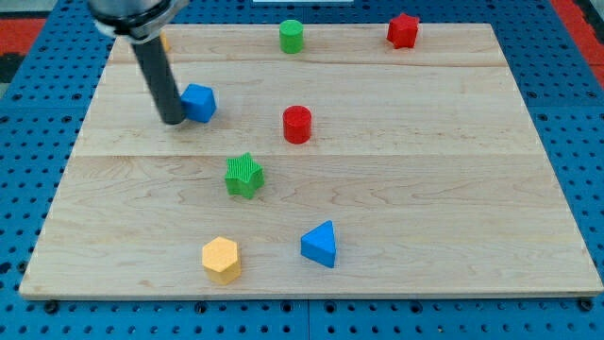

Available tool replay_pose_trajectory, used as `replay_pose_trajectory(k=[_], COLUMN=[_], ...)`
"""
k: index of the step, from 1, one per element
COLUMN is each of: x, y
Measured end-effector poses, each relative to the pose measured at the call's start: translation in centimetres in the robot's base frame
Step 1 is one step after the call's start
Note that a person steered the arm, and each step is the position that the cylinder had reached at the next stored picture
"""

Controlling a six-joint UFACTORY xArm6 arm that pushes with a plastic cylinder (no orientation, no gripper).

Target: Move the blue triangle to the center left

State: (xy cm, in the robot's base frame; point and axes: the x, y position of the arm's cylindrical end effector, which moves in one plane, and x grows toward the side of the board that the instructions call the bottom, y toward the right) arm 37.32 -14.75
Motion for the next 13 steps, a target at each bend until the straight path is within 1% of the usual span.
replay_pose_trajectory(k=[1,2,3,4,5,6,8,9,10,11,12,13], x=[-2.0,4.8,9.9,16.9,22.3,20.1,12.2,12.3,13.4,13.2,9.5,10.1], y=[6.5,14.0,19.7,23.8,22.8,16.0,2.3,1.3,-0.8,-4.8,-9.2,-9.5])
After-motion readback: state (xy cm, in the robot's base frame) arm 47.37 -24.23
